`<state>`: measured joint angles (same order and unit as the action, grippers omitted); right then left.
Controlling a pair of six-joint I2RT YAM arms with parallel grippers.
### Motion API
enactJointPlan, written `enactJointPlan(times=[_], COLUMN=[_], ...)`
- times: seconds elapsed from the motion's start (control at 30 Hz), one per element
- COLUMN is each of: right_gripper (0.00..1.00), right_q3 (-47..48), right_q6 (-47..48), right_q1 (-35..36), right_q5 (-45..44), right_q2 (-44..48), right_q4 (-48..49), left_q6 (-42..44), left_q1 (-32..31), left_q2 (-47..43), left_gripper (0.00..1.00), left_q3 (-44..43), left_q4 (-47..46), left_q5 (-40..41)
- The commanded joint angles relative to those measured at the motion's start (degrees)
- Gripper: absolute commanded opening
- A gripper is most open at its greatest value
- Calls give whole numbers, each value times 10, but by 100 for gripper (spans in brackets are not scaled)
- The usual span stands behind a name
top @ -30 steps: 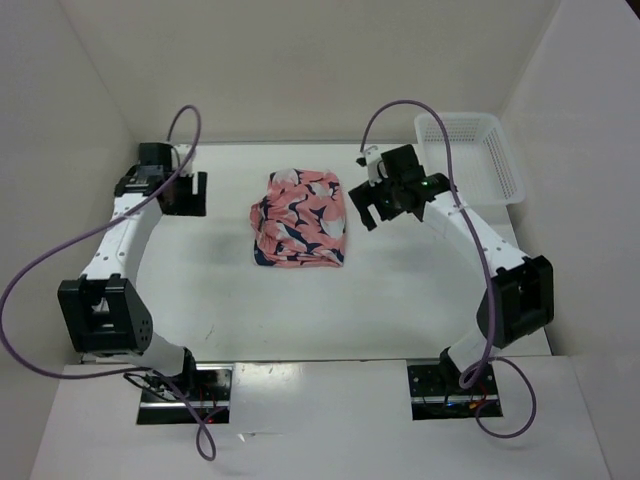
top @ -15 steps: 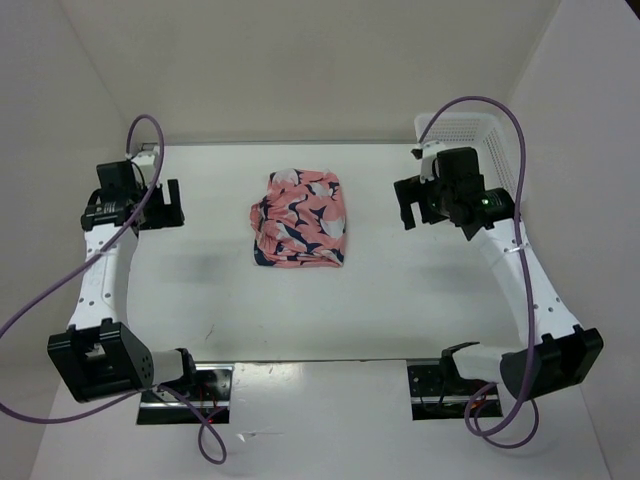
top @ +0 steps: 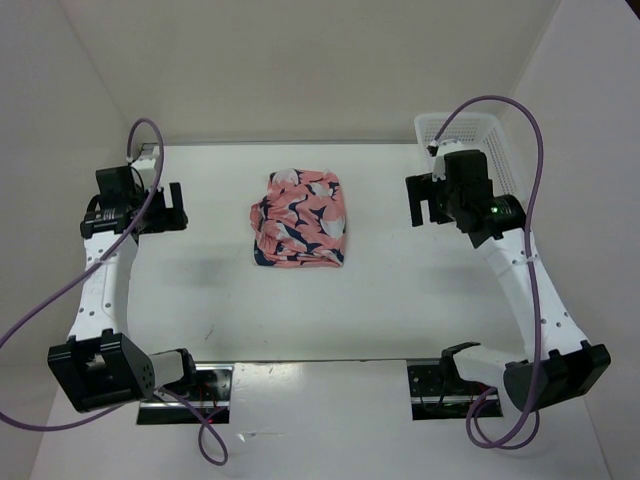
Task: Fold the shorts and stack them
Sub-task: Fold the shorts
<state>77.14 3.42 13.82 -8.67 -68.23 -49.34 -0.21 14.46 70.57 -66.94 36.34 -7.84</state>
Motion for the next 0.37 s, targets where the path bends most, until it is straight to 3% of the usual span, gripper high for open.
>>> enactJointPlan(times=[0.0,0.33], right_gripper=[100,100], right_q3=[-11,-16], right_q6=[-13,-13], right_q1=[-4,-9], right_q5=[-18,-28], right_q2=[20,26], right_q4=[12,17], left_q6=[2,2], left_q1=[3,3], left_q2=[-17,-17], left_gripper=[94,94], left_q3=[7,7], left_q4=[-12,-12], left_q5=[-20,-20])
